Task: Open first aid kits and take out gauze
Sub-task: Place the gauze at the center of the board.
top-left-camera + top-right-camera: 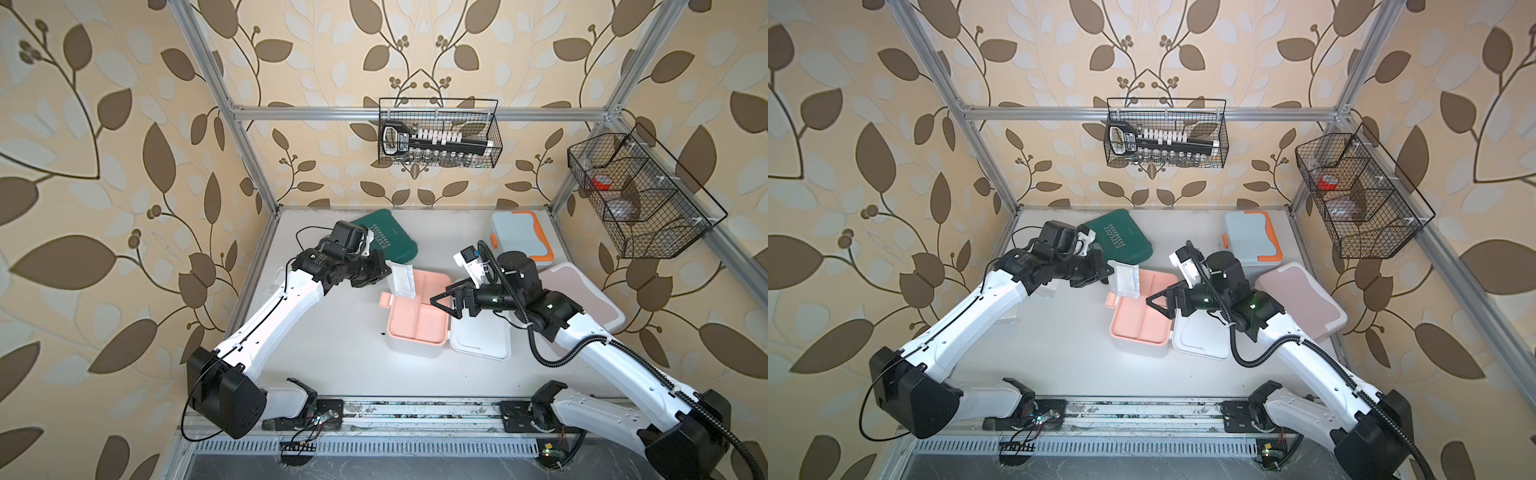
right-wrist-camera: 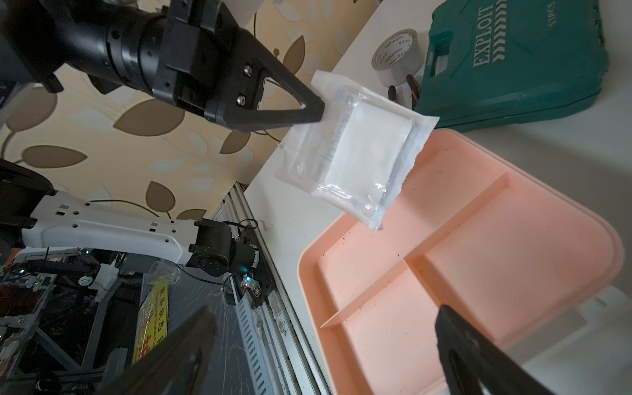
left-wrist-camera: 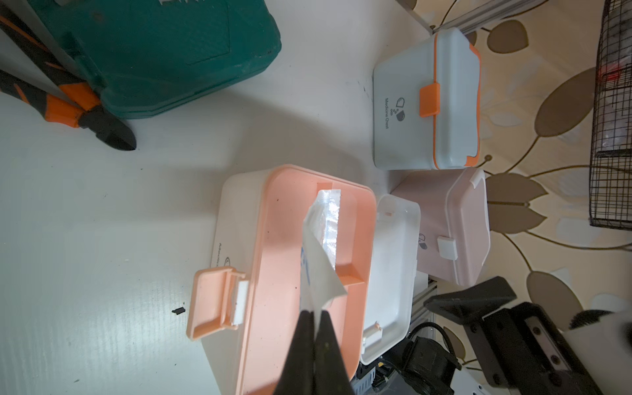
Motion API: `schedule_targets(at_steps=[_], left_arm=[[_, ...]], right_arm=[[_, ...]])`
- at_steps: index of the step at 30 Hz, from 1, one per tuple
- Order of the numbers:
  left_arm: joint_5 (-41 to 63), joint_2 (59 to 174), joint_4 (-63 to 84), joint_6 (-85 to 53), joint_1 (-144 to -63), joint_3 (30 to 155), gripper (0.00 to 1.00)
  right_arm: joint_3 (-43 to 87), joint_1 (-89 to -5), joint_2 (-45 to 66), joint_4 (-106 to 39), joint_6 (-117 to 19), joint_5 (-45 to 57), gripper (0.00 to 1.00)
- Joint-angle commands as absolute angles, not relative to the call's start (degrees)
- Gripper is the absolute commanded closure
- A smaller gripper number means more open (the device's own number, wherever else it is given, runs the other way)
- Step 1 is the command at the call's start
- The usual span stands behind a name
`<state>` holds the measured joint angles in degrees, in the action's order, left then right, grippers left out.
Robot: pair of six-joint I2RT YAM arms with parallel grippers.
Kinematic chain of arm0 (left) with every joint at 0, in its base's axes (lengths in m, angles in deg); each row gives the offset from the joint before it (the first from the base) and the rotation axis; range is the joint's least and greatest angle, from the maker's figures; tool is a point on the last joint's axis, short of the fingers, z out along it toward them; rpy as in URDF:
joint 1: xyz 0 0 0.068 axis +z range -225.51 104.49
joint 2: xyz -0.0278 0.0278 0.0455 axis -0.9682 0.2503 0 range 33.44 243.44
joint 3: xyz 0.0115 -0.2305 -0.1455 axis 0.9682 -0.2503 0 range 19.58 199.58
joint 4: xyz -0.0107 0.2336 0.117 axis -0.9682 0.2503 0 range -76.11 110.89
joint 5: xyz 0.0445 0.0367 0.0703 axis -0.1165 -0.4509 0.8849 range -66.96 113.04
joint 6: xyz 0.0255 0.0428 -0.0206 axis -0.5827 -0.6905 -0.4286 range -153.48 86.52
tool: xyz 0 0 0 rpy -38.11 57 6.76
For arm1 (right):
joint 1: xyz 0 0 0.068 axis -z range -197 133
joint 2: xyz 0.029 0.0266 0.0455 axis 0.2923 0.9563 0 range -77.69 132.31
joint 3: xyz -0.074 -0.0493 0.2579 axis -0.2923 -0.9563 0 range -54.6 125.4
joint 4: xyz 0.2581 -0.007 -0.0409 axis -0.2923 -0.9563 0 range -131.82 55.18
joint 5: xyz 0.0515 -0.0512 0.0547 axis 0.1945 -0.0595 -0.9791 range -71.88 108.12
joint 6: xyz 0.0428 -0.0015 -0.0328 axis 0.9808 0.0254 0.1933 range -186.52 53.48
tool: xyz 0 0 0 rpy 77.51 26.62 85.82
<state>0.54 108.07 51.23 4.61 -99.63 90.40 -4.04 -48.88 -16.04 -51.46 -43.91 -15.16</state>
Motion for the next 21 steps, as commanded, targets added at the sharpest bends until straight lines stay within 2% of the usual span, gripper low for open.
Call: schedule_targets(at_steps=[1,8,14,21], left_arm=[[1.0,104.4,49.2,5.1,-97.9,89.4,1.00],[4.8,99.3,50.1,7.1,-94.6,85.8,1.00],[11.6,93.4,53.2,10.3,-92.7,82.2,1.00],[19.3,87.5,58.4,14.9,-92.1,79.4,1.00]], right_arm=[[-2.1,-50.7,-14.5,-49.8,-45.4,-15.6,0.01],[1.2,-54.8,-10.9,-51.9,-46.0,-13.4,0.00],[4.2,-59.4,-8.9,-54.9,-45.2,-8.9,0.00],[6.2,-60.9,-9.4,-58.2,-42.7,-4.9,0.00]])
